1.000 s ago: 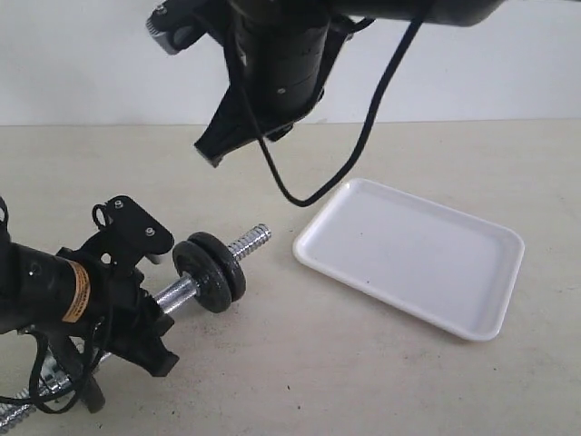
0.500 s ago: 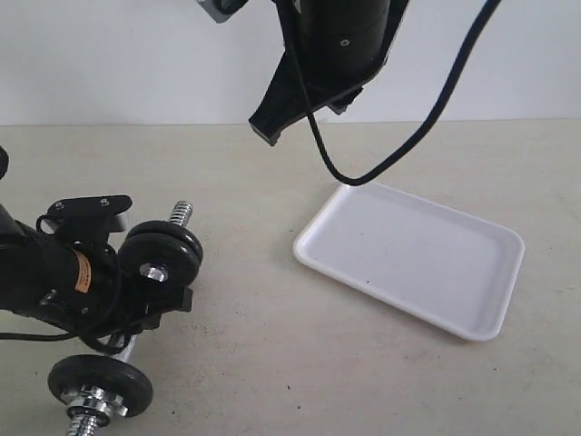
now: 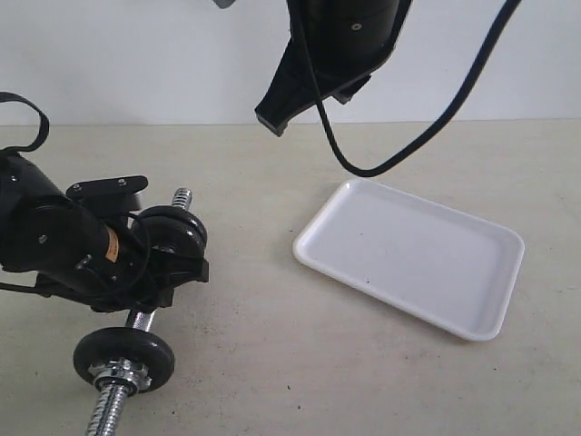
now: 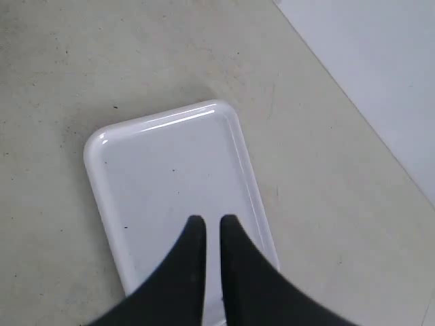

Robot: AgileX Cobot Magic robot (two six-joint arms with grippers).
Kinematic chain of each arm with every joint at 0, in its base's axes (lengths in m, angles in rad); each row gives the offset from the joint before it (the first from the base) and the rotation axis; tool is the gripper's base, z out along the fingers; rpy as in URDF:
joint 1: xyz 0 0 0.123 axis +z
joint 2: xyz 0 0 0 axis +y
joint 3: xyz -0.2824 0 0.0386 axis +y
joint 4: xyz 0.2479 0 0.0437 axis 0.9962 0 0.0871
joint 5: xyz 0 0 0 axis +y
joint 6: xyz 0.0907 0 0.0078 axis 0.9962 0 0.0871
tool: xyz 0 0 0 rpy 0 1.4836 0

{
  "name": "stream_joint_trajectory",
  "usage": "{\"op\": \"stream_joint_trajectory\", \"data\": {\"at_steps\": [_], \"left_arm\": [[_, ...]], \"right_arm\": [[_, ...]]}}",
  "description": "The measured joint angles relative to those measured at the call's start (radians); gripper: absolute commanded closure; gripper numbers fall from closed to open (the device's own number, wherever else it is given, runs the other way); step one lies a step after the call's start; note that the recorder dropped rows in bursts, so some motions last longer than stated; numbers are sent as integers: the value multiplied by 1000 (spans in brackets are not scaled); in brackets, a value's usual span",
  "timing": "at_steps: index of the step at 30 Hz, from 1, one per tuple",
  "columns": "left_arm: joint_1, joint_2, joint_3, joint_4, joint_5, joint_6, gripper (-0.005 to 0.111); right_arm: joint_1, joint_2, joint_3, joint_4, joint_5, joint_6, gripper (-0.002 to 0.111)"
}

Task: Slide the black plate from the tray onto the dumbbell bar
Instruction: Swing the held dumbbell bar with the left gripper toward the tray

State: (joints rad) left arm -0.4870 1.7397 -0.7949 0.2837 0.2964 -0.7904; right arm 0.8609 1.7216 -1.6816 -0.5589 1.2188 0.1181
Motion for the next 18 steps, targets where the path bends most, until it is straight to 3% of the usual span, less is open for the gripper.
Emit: {"op": "stream_joint_trajectory", "data": {"at_steps": [18], "left_arm": [[0,145,-159,2,-111,-18,103]], "right_arm": [[-11,0,0,-8,0,-13,104]]}}
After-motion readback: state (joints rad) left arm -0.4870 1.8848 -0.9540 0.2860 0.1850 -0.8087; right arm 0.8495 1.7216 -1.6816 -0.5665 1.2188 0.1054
